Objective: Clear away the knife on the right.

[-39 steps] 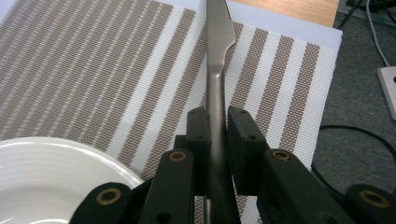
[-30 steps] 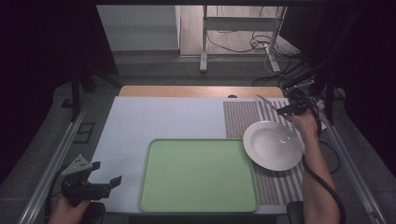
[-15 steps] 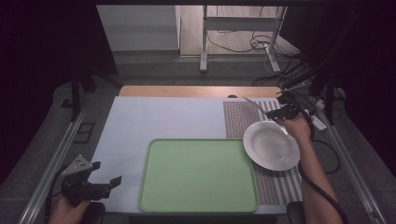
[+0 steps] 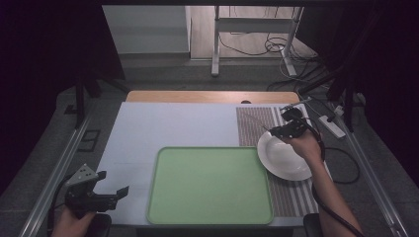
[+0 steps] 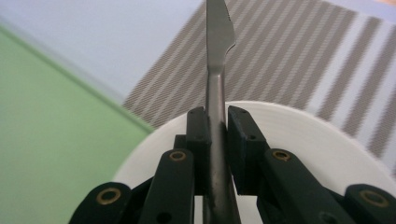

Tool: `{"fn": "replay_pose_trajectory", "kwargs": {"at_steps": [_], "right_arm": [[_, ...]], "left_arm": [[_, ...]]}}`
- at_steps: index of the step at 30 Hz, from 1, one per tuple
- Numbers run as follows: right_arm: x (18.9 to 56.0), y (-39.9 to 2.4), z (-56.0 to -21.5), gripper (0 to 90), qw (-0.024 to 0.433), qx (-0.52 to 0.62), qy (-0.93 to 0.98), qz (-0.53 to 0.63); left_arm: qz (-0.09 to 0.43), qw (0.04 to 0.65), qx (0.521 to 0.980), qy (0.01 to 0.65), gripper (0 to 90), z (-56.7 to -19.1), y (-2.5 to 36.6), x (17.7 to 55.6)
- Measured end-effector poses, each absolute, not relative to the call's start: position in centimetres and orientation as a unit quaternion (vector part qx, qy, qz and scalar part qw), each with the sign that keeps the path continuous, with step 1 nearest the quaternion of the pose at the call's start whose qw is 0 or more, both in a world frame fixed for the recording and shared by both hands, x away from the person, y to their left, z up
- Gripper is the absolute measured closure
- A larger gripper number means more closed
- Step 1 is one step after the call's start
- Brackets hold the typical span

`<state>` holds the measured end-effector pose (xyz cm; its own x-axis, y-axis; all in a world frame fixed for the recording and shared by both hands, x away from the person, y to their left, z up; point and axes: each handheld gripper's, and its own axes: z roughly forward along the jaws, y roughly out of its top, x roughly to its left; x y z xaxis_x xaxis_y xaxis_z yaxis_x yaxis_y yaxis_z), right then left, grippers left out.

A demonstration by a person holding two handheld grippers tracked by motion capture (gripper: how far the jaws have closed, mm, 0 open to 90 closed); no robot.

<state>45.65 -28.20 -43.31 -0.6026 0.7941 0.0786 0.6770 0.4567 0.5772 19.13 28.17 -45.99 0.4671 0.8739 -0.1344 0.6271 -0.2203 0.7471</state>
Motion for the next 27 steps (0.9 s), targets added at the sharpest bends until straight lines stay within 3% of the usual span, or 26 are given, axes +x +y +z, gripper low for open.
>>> {"fn": "replay_pose_trajectory", "kwargs": {"at_steps": [27], "right_arm": [[35.4,-21.9,-46.0,80.0,0.053,0.354,0.897,0.26]], "left_arm": [[0.16,0.387,0.765,0.49,2.5,-46.0,28.2,19.1]]}}
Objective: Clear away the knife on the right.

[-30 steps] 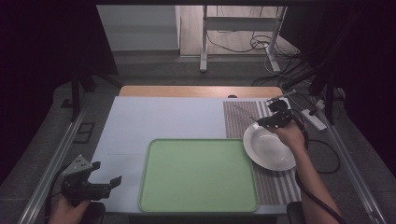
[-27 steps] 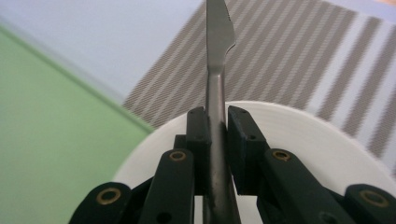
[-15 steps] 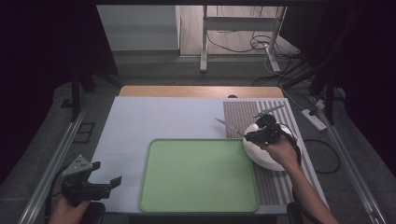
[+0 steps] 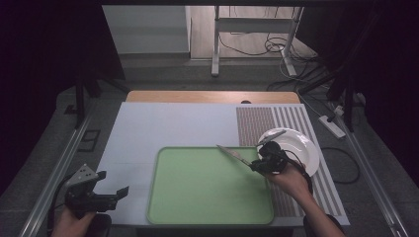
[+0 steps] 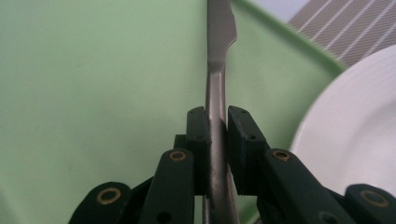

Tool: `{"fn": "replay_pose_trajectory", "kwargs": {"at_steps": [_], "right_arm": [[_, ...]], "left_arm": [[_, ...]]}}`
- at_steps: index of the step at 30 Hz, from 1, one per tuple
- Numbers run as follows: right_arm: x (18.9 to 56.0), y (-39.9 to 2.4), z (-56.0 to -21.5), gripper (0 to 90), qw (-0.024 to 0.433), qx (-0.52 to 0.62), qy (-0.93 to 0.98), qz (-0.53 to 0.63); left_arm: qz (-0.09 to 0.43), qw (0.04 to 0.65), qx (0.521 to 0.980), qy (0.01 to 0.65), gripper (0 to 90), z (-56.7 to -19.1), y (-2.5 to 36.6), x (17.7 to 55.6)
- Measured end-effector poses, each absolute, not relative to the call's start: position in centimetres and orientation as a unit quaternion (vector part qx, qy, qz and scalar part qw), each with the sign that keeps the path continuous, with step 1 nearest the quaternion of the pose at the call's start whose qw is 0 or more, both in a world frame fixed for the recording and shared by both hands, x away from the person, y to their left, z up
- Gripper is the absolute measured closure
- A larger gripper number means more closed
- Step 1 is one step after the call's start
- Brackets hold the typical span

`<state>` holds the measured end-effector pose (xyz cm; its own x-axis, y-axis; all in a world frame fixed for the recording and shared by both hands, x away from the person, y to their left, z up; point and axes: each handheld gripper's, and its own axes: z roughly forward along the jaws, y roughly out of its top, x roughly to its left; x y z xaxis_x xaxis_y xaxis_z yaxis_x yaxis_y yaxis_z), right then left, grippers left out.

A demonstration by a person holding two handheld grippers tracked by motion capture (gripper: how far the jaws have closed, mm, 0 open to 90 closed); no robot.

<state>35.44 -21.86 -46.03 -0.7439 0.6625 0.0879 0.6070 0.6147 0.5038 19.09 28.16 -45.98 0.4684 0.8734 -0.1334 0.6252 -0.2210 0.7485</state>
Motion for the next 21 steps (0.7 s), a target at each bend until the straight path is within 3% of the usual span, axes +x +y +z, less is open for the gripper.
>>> {"fn": "replay_pose_trajectory", "kwargs": {"at_steps": [10,15,19,21], "right_arm": [[32.9,-20.6,-49.0,79.5,0.009,0.331,0.924,0.191],[33.0,-20.2,-48.3,74.3,-0.008,0.31,0.926,0.215],[33.5,-19.7,-47.0,89.4,0.0,0.265,0.935,0.235],[34.0,-18.7,-46.8,90.0,-0.008,0.256,0.937,0.236]], "left_arm": [[0.161,0.386,0.765,0.489,2.5,-46.0,28.1,19.1],[0.16,0.383,0.766,0.49,2.5,-46.0,28.1,19.1],[0.16,0.382,0.767,0.49,2.5,-46.0,28.1,19.2],[0.161,0.381,0.767,0.49,2.5,-46.0,28.0,19.1]]}}
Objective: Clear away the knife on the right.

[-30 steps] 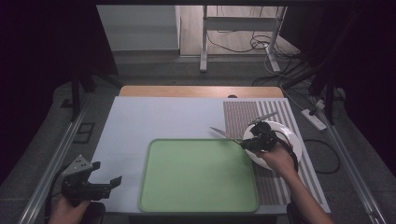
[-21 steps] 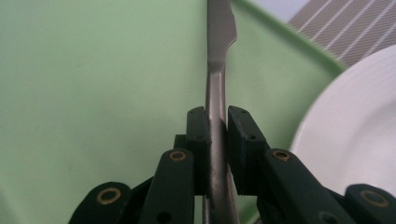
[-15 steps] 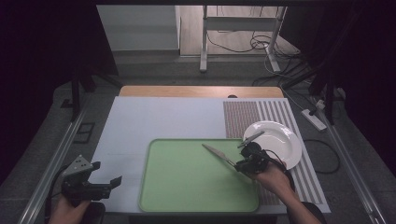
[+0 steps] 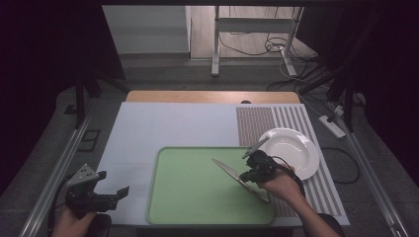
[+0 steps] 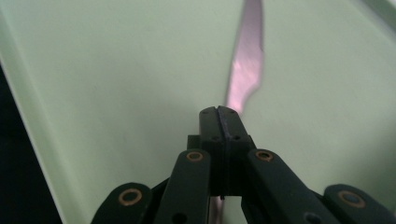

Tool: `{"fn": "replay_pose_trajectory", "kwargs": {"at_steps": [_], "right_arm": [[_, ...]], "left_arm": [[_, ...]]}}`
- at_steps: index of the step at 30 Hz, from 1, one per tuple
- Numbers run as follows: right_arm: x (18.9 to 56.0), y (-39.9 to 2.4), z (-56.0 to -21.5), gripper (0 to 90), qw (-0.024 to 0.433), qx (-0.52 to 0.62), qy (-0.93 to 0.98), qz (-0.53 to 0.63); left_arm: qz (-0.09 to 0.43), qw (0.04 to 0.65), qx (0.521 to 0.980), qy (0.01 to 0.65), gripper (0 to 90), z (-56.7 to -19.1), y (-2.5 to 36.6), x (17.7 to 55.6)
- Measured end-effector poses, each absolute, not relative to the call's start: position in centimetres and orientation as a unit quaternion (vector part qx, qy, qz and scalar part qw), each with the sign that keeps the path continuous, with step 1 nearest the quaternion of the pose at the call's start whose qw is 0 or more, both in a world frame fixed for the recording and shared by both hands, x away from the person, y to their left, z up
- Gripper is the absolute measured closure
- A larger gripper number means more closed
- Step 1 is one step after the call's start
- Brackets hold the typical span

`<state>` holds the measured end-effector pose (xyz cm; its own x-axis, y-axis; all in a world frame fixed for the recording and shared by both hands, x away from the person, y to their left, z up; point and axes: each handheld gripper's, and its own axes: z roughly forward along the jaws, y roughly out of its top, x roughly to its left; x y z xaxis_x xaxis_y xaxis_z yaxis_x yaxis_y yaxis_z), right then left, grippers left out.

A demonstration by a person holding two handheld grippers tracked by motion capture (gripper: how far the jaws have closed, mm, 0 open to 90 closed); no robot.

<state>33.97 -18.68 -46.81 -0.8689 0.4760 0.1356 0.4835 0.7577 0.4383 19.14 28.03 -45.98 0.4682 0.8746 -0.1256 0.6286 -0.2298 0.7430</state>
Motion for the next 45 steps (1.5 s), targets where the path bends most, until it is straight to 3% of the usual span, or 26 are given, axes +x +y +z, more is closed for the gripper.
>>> {"fn": "replay_pose_trajectory", "kwargs": {"at_steps": [9,13,19,23,45], "right_arm": [[36.7,-13.4,-49.2,89.9,0.013,-0.237,-0.946,-0.221],[37.4,-12.7,-49.9,90.0,-0.024,-0.224,-0.956,-0.188],[38.1,-14.2,-49.7,90.0,-0.048,-0.239,-0.956,-0.165],[38.7,-15.5,-49.7,90.0,-0.027,-0.258,-0.95,-0.175],[38.8,-20.4,-49.5,90.0,-0.014,-0.314,-0.934,-0.173]], "left_arm": [[0.159,0.382,0.767,0.491,2.5,-46.0,28.1,19.2],[0.16,0.382,0.767,0.49,2.5,-46.0,28.1,19.1],[0.161,0.382,0.767,0.489,2.5,-46.0,28.1,19.1],[0.161,0.383,0.767,0.489,2.5,-46.0,28.1,19.1],[0.159,0.386,0.766,0.49,2.6,-46.0,28.2,19.1]]}}
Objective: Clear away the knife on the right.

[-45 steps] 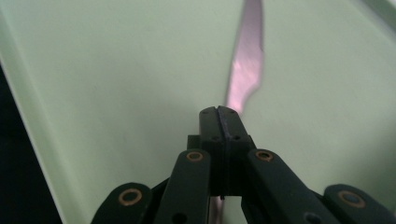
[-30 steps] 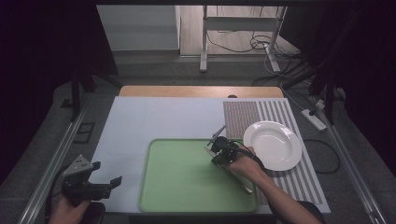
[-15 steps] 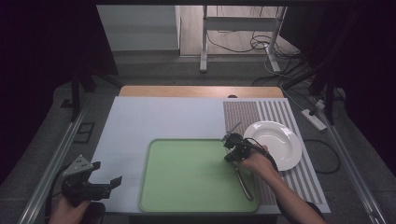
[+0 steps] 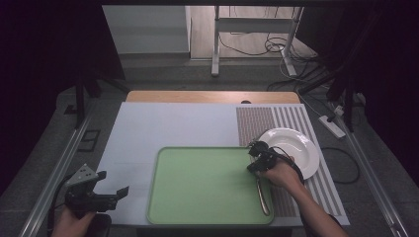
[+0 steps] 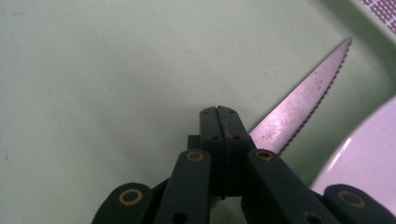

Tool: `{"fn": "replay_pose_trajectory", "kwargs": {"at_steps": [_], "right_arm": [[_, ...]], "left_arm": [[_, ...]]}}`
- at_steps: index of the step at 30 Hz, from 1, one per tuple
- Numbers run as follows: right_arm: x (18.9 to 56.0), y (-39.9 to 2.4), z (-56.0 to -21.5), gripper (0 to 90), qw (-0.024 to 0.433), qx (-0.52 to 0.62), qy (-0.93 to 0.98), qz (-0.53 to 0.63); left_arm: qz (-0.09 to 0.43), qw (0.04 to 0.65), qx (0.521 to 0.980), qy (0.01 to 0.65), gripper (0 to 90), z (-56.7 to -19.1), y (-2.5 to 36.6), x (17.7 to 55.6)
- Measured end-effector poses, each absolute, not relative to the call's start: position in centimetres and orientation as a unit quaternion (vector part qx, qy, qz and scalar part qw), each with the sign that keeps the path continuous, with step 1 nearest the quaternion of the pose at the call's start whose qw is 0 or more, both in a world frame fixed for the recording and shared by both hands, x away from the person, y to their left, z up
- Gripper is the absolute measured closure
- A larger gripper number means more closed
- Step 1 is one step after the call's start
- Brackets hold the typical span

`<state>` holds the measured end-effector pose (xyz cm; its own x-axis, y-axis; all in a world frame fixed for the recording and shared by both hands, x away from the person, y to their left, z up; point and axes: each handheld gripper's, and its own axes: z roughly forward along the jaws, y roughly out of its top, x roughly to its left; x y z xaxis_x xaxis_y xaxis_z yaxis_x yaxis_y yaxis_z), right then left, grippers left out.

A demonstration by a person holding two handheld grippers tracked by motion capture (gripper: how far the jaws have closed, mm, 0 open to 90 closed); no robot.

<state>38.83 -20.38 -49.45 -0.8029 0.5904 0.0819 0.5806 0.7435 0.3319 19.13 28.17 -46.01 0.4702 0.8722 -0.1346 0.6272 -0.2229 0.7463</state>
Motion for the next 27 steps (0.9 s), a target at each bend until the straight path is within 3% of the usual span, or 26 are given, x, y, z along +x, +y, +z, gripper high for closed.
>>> {"fn": "replay_pose_trajectory", "kwargs": {"at_steps": [10,27], "right_arm": [[38.5,-20.1,-49.3,84.6,0.014,0.324,0.931,0.17],[37.1,-20.0,-46.6,59.8,0.033,0.331,0.911,0.243]], "left_arm": [[0.156,0.387,0.765,0.491,2.6,-46.0,28.2,19.2],[0.158,0.386,0.766,0.49,2.6,-46.0,28.2,19.1]]}}
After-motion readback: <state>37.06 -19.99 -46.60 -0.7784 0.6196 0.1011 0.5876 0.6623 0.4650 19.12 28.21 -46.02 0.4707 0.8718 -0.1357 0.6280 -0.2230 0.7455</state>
